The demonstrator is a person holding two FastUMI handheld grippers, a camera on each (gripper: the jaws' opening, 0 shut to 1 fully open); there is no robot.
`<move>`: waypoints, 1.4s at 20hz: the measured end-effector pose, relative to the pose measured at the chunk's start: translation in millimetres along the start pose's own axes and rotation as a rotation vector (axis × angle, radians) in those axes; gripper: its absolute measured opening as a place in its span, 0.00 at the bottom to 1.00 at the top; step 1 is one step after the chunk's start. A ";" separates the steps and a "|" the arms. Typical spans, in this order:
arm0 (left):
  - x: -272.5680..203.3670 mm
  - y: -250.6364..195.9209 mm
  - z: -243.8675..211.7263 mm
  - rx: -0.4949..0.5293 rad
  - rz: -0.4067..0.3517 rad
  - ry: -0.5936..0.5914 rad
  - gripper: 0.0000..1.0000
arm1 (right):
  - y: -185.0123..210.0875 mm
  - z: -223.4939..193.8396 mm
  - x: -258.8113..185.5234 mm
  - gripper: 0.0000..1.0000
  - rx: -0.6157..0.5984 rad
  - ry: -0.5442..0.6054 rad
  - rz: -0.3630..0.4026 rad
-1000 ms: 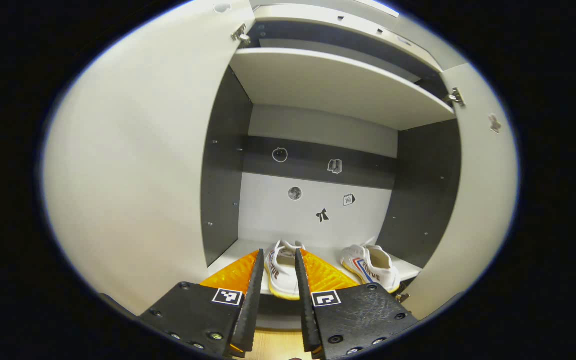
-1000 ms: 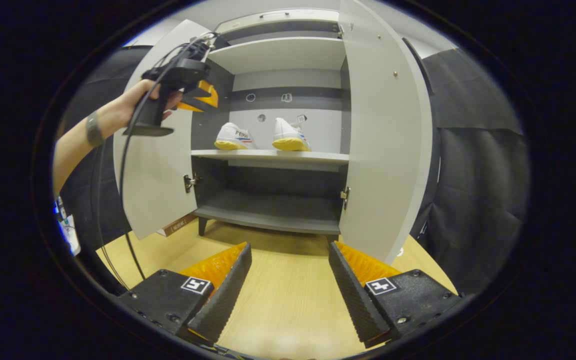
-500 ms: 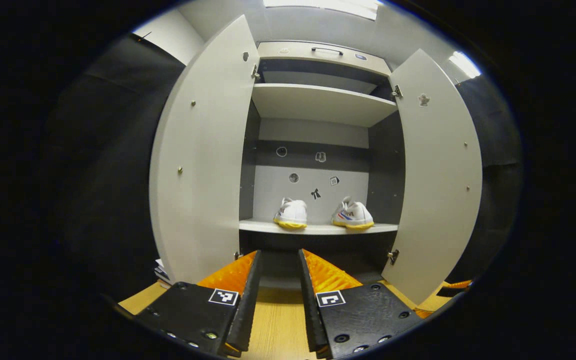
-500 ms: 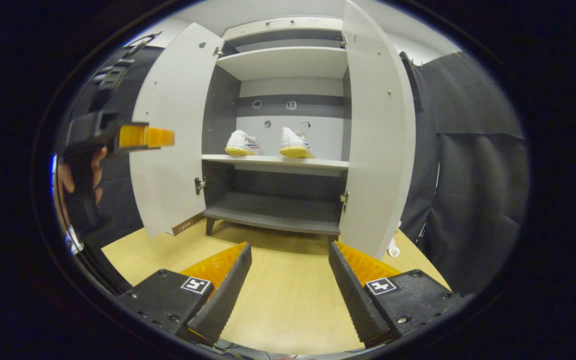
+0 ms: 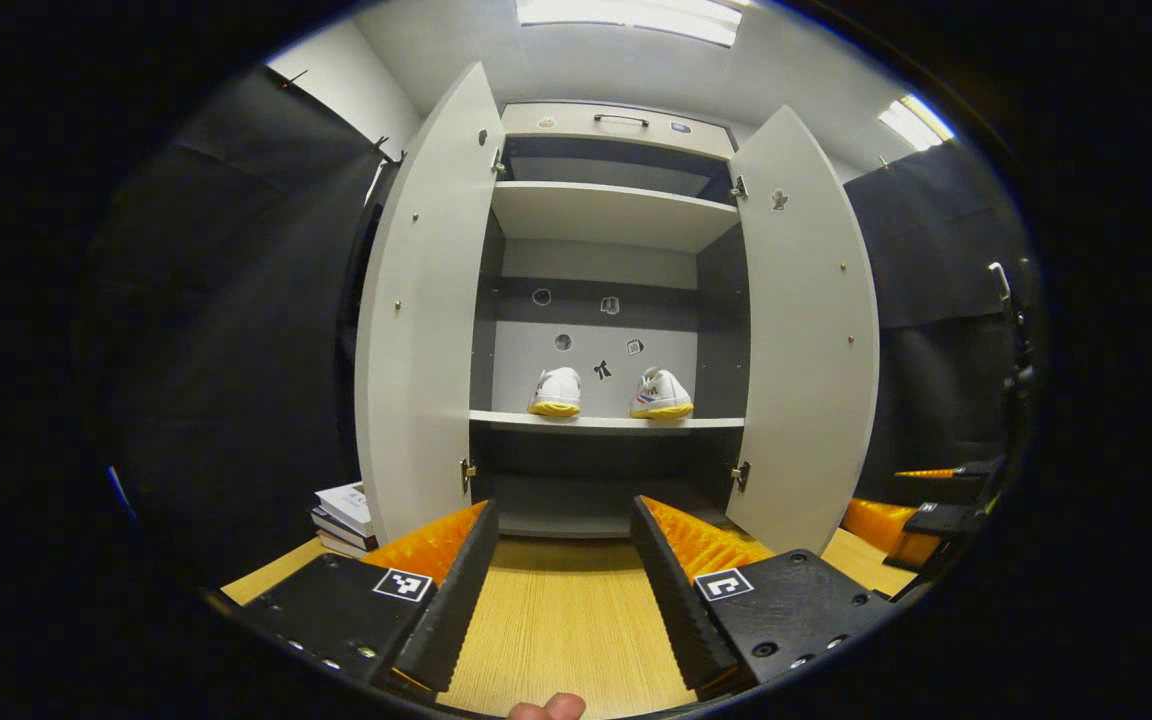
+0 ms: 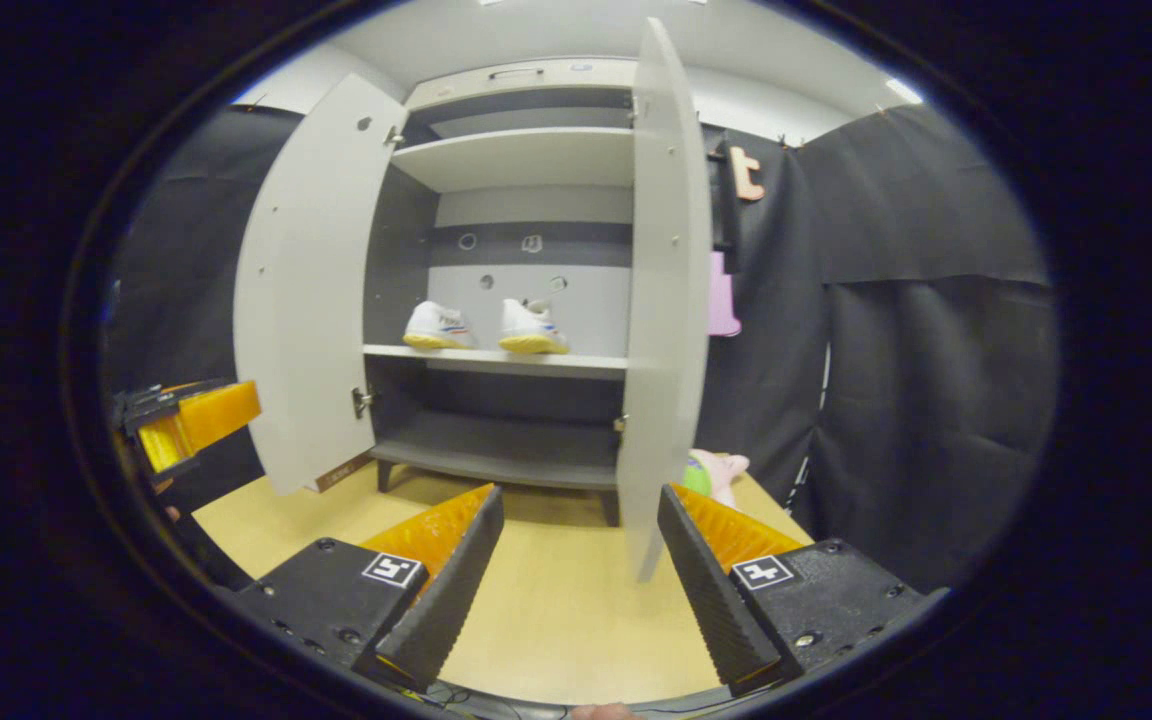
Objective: Grab one shoe with the right hand and put it into the shoe cabinet, grab the other shoe with the left hand and put it into the shoe cabinet; then close the right door with the right hand and the left door with the left hand.
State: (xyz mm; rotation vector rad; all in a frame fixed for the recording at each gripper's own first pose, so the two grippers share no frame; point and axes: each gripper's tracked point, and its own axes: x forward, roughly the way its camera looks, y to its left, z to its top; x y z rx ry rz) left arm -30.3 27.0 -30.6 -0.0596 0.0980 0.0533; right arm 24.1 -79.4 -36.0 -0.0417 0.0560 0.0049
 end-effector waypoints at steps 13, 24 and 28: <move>-7.3 3.7 -11.8 0.035 -0.011 0.023 0.87 | -168.8 164.6 74.9 0.98 0.028 -0.159 -0.275; -5.0 8.2 -37.8 0.027 0.002 0.088 0.87 | -135.3 183.2 87.9 0.89 0.020 -0.177 -0.240; -0.7 7.7 -39.4 0.027 -0.008 0.088 0.87 | -106.7 178.9 86.2 0.94 0.033 -0.159 -0.199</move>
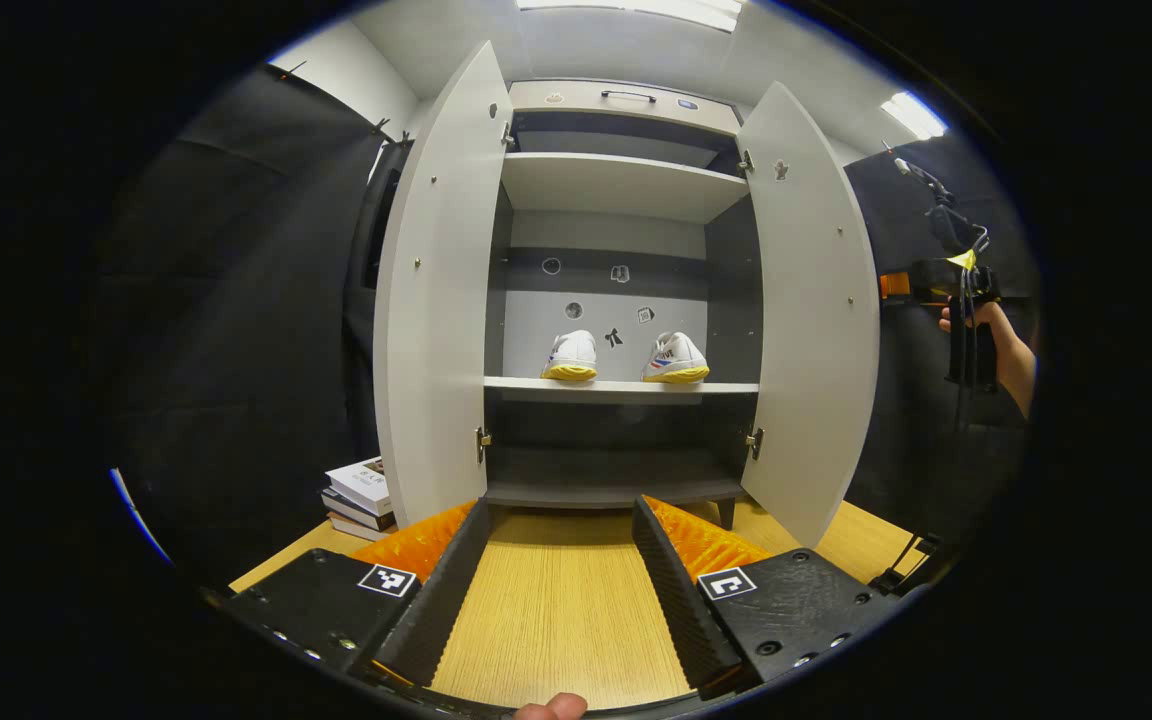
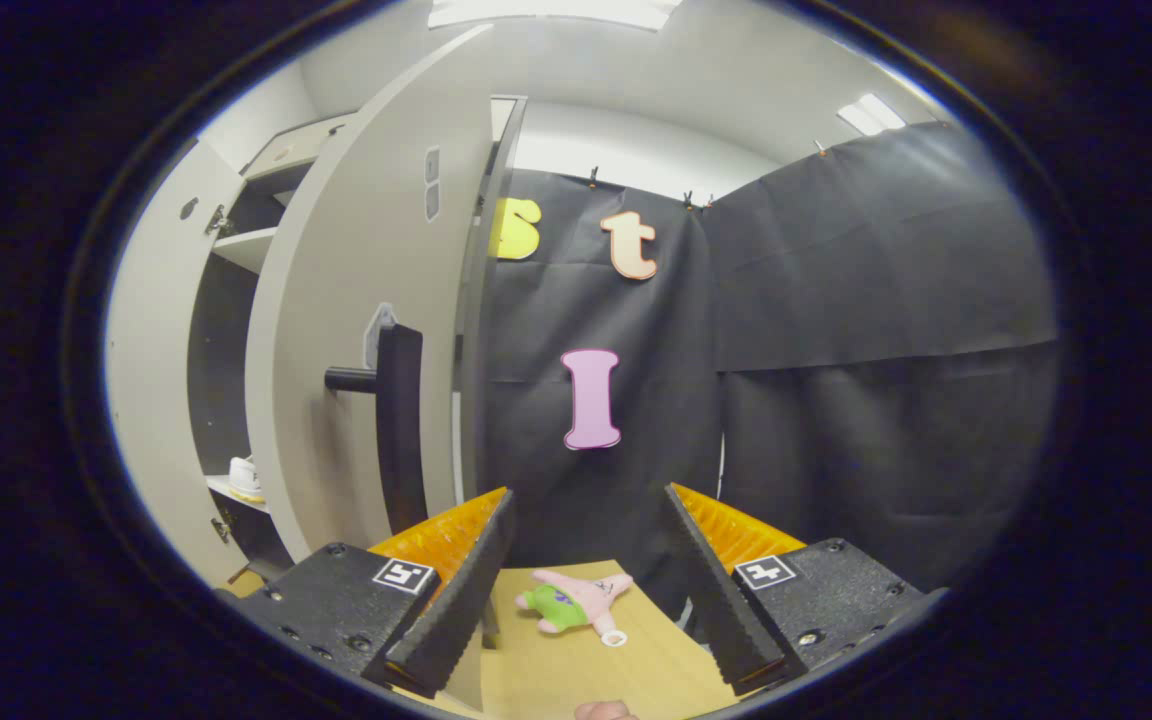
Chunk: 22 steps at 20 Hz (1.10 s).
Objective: Grab one shoe with the right hand and put it into the shoe cabinet, grab the other shoe with the left hand and put it into the shoe cabinet; then close the right door with the right hand and the left door with the left hand.
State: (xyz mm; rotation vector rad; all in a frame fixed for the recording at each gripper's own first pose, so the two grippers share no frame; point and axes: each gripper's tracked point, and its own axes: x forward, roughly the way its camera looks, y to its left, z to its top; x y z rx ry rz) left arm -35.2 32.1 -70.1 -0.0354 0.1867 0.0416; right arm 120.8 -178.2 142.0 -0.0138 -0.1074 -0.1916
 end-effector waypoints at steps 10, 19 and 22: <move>-1.1 21.4 -6.5 -0.012 0.040 0.007 0.87 | 99.3 3.2 -1.8 0.95 0.030 -0.003 0.146; -15.2 80.8 -10.0 -0.035 0.182 0.008 0.87 | 147.2 16.5 -22.3 0.97 0.022 -0.056 0.224; -25.7 118.4 -1.7 -0.035 0.265 0.010 0.87 | 142.6 -4.4 -51.5 0.96 0.033 -0.044 0.266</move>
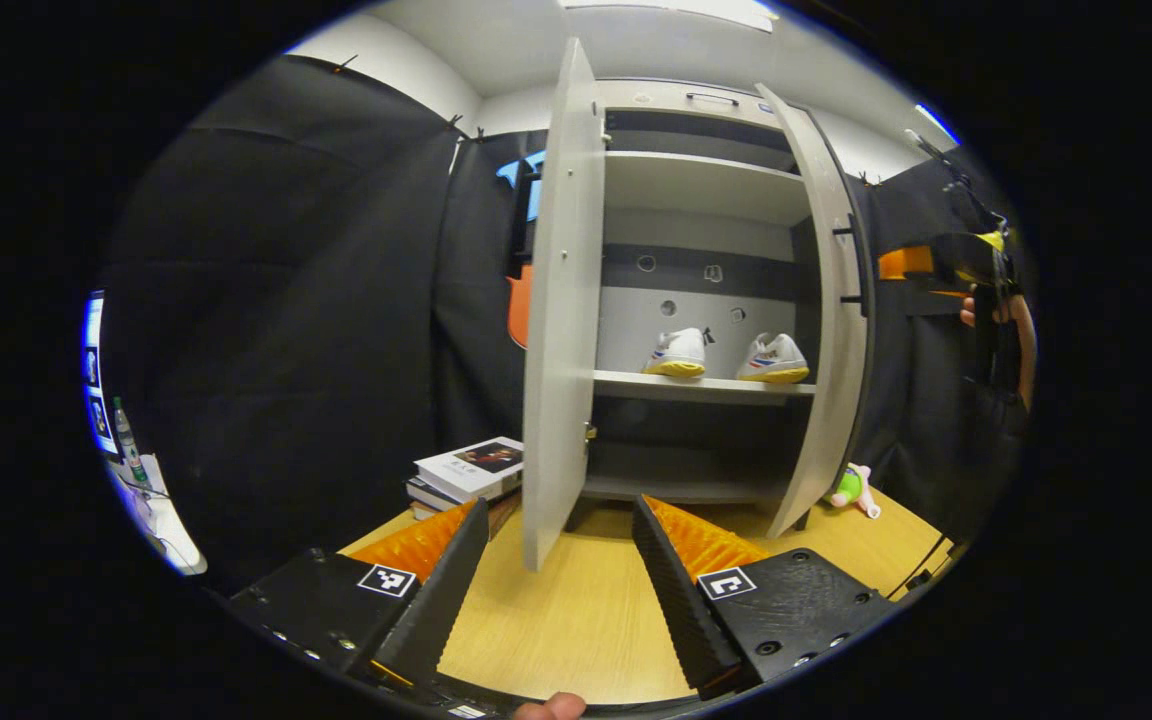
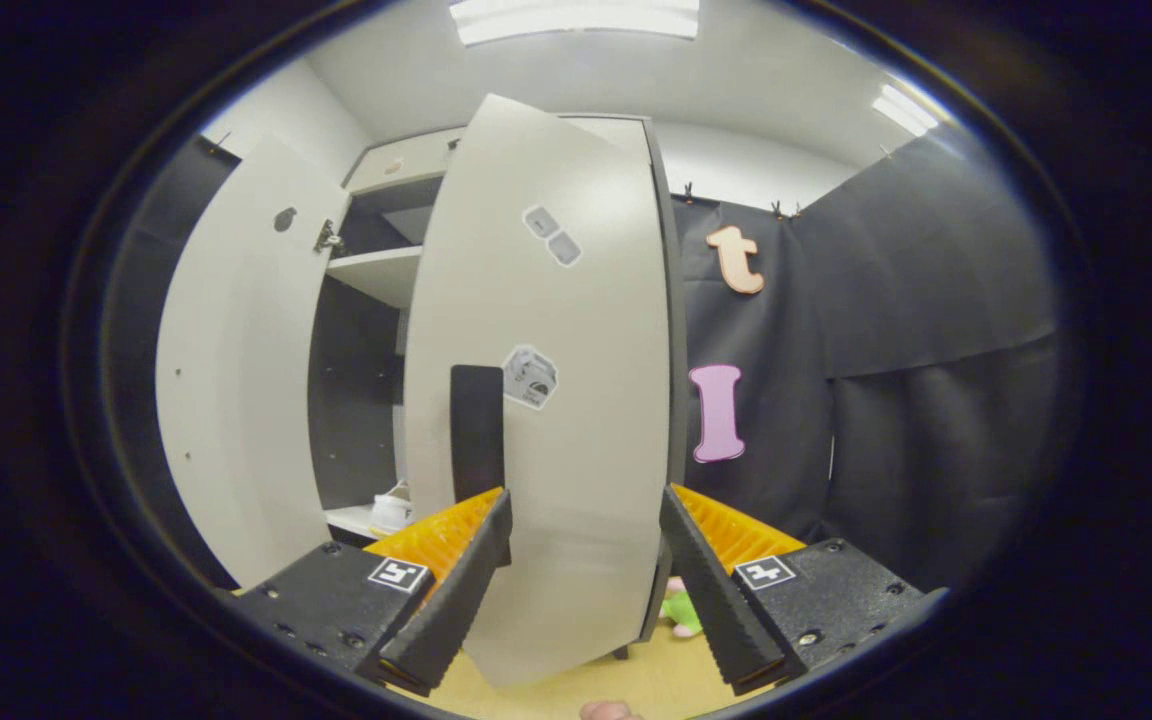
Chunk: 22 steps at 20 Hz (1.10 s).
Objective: Grab one shoe with the right hand and put it into the shoe cabinet, grab the other shoe with the left hand and put it into the shoe cabinet; then close the right door with the right hand and the left door with the left hand.
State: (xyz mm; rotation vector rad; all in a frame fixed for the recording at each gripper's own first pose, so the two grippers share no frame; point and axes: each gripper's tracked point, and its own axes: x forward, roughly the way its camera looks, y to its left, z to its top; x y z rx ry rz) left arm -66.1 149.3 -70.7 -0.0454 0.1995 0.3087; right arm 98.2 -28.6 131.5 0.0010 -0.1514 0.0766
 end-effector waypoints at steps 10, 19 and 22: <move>103.9 126.4 108.7 0.009 0.228 -0.103 0.86 | 6.3 -111.9 -58.8 0.97 -0.115 0.132 0.090; 166.0 124.2 165.0 -0.034 0.137 -0.086 0.87 | -16.8 -141.7 -64.7 0.97 -0.097 0.219 0.055; 172.3 105.6 173.0 -0.004 0.099 -0.096 0.87 | -29.2 -147.1 -62.0 0.94 -0.087 0.235 0.034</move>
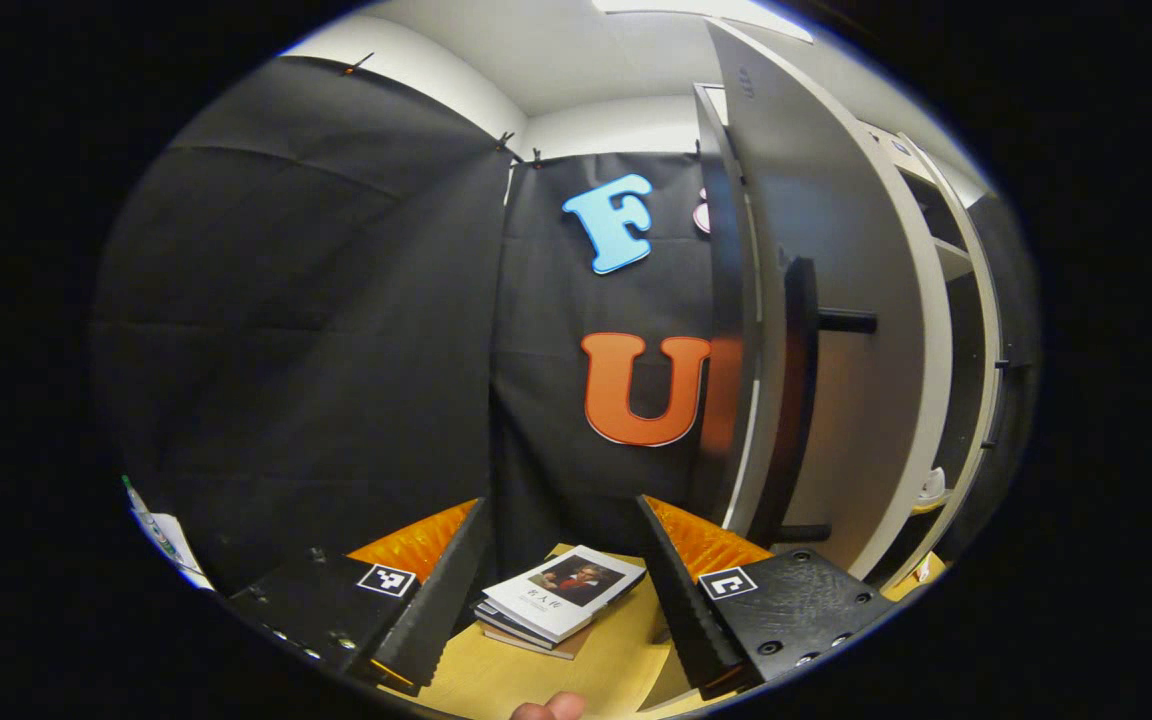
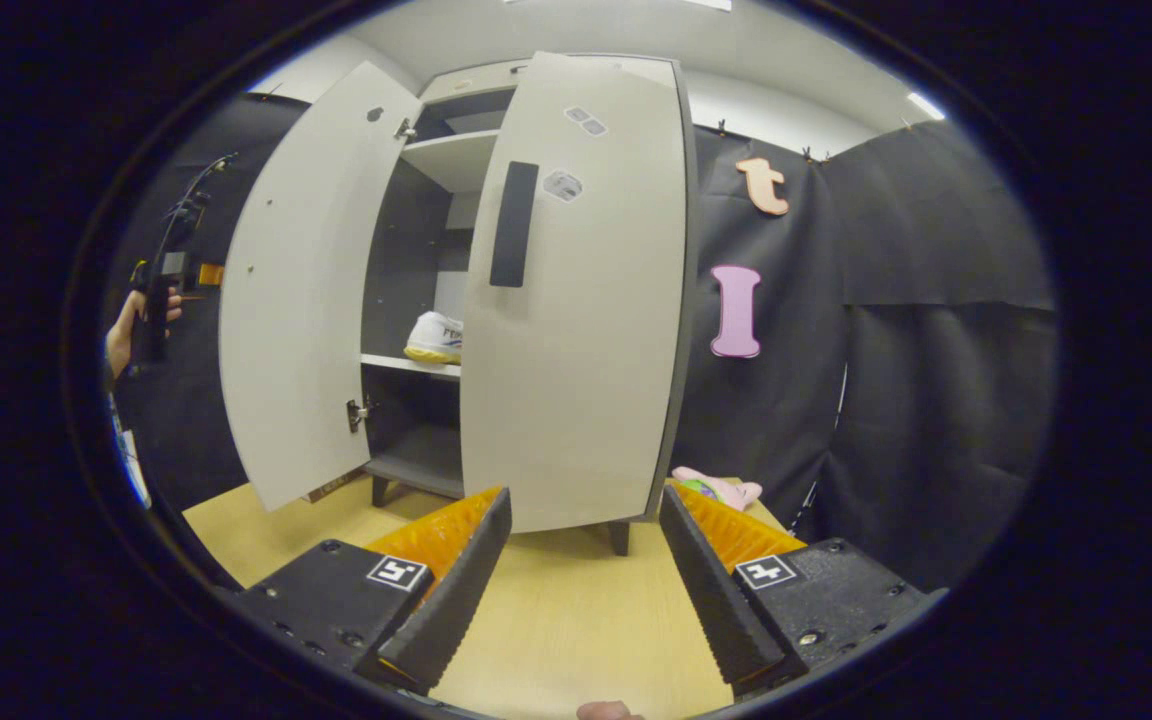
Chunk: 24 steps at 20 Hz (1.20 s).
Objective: Grab one shoe with the right hand and put it into the shoe cabinet, grab the other shoe with the left hand and put it into the shoe cabinet; then close the right door with the right hand and the left door with the left hand.
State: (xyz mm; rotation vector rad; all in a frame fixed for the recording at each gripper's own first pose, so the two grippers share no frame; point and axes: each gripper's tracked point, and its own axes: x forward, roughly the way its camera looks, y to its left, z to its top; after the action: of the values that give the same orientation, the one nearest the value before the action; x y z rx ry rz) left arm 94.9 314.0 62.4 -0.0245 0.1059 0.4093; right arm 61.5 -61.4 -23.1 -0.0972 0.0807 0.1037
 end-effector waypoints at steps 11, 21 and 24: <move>-17.4 -31.3 -0.3 0.008 -0.001 -0.020 0.86 | -7.4 -8.6 3.8 0.97 0.018 0.020 0.023; -27.5 -121.4 -2.5 -0.024 -0.145 -0.059 0.86 | -28.9 -9.6 -4.2 0.97 0.005 0.031 -0.008; -20.4 -155.3 -1.5 -0.037 -0.202 -0.068 0.86 | -40.5 -9.5 -9.0 0.97 0.019 0.037 -0.036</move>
State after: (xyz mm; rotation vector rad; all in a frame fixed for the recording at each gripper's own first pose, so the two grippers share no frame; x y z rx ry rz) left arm 138.0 163.4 63.5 -0.0568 0.0279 0.2095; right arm 56.2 -103.4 -28.1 -0.0817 0.1166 0.0652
